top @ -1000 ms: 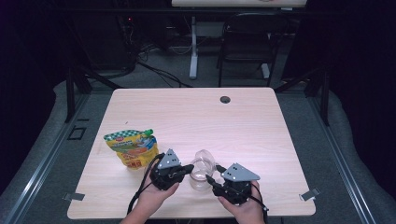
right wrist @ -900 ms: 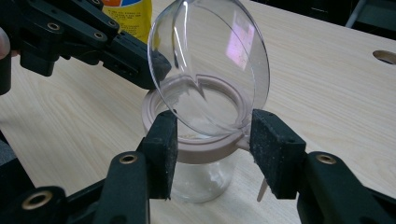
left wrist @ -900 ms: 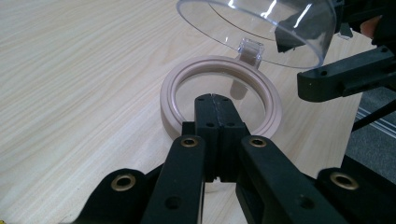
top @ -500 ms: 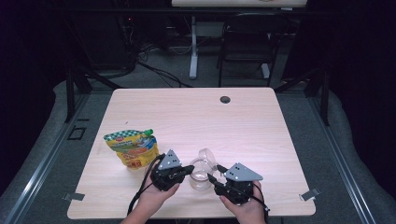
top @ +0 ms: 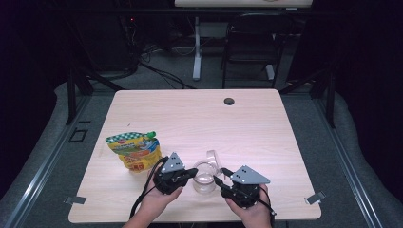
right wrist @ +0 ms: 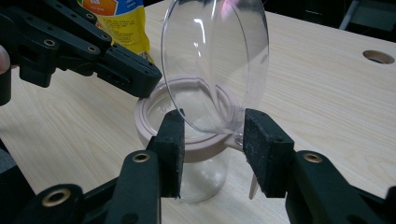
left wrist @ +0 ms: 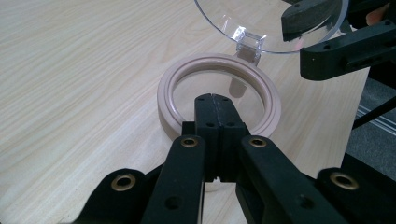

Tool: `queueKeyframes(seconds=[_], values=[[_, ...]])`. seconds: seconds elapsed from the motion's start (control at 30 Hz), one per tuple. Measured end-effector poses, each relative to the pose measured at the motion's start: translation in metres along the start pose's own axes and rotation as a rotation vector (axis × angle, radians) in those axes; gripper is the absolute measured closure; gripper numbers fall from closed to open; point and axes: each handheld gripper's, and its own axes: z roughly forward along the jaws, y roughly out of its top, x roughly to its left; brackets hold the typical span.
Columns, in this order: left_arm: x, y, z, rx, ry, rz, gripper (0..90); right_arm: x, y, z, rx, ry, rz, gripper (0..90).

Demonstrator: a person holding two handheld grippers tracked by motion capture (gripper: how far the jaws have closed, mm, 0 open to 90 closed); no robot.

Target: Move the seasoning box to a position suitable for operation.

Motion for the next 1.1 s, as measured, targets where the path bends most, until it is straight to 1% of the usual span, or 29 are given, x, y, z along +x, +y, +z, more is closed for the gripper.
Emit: queueKeyframes(seconds=[0.17, 0.27, 0.33, 0.53, 0.57, 0.67, 0.7, 0.83, 0.87, 0.9, 0.97, 1.1], values=[[0.000, 0.000, 0.000, 0.000, 0.004, 0.004, 90.0, -0.001, -0.001, 0.000, 0.006, -0.005, 0.002, 60.0], [0.000, 0.000, 0.000, -0.002, 0.002, -0.001, 90.0, -0.003, -0.002, 0.001, 0.021, -0.010, 0.027, 61.9], [0.000, 0.000, 0.000, 0.001, 0.000, 0.001, 90.0, -0.003, -0.003, 0.001, 0.029, -0.012, 0.031, 62.8], [0.000, 0.000, 0.000, -0.003, -0.001, -0.001, 90.0, -0.006, -0.005, 0.002, 0.029, -0.013, 0.053, 63.9], [0.000, -0.001, 0.001, -0.009, 0.000, -0.001, 90.0, -0.007, -0.005, 0.002, 0.031, -0.012, 0.057, 64.6], [-0.001, -0.001, 0.000, -0.005, 0.008, 0.001, 90.0, -0.007, -0.005, 0.002, 0.037, -0.012, 0.064, 65.2], [0.000, -0.001, 0.000, -0.008, 0.001, 0.001, 90.0, -0.007, -0.005, 0.002, 0.039, -0.014, 0.065, 65.7], [0.000, -0.001, 0.001, -0.010, 0.000, -0.001, 90.0, -0.010, -0.007, 0.003, 0.045, -0.023, 0.077, 67.0], [0.000, -0.001, 0.001, -0.010, 0.000, 0.000, 90.0, -0.011, -0.007, 0.003, 0.046, -0.028, 0.094, 67.0], [0.000, -0.001, 0.001, -0.010, 0.000, 0.000, 90.0, -0.011, -0.007, 0.003, 0.046, -0.028, 0.094, 67.0], [0.000, -0.001, 0.001, -0.011, -0.001, -0.003, 90.0, -0.014, -0.008, 0.003, 0.046, -0.015, 0.114, 66.8], [0.000, -0.001, 0.000, -0.012, -0.001, -0.003, 90.0, -0.014, -0.008, 0.004, 0.045, -0.017, 0.115, 66.9]])
